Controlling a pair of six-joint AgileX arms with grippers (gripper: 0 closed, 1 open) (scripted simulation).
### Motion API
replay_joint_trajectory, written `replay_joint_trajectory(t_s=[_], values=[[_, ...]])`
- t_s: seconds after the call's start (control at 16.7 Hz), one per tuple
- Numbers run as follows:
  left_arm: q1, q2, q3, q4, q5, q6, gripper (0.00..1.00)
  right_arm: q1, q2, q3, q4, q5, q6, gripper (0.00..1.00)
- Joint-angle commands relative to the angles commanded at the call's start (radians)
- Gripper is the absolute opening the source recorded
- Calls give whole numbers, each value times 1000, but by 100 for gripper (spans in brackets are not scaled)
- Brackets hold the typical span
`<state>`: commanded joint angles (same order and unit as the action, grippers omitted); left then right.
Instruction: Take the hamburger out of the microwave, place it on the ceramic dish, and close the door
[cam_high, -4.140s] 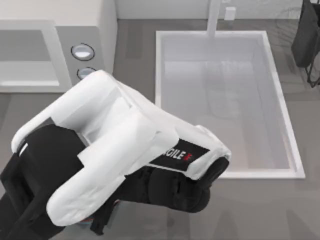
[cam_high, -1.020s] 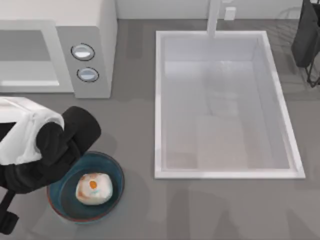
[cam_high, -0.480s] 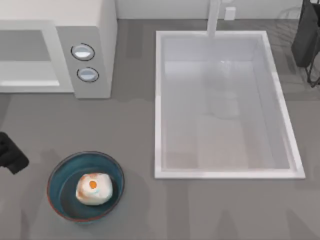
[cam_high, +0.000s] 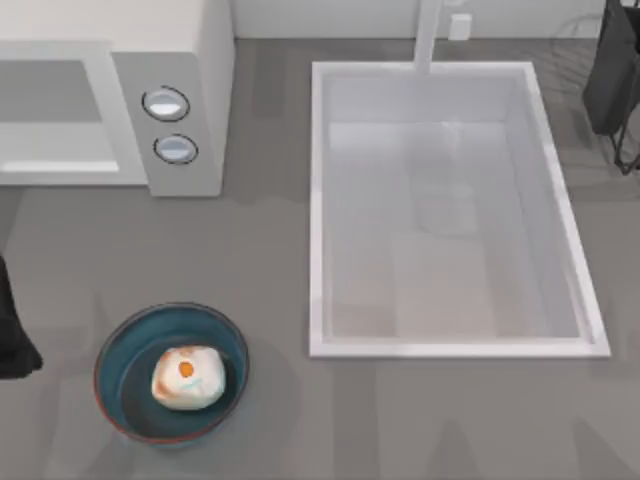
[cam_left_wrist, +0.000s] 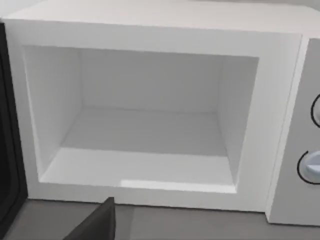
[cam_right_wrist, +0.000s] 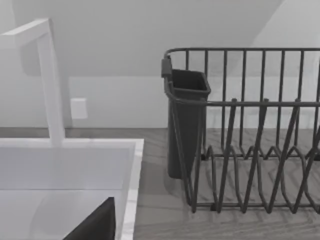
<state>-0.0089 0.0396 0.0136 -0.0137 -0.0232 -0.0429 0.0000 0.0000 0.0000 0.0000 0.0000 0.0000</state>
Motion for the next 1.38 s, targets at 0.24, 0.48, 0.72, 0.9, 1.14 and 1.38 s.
replay_joint_trajectory(t_s=[0.24,0.48,0.72,0.9,1.14,1.38], values=[[9,-40,-14,14,23,43,100,0,0,0,0,0,0,100],[9,-40,-14,14,23,43,92,0,0,0,0,0,0,100],[9,-40,-14,14,23,43,62,0,0,0,0,0,0,100],[9,-40,-14,14,23,43,40,0,0,0,0,0,0,100],[9,-40,-14,14,23,43,10,0,0,0,0,0,0,100],[9,-40,-14,14,23,43,0,0,0,0,0,0,0,100]])
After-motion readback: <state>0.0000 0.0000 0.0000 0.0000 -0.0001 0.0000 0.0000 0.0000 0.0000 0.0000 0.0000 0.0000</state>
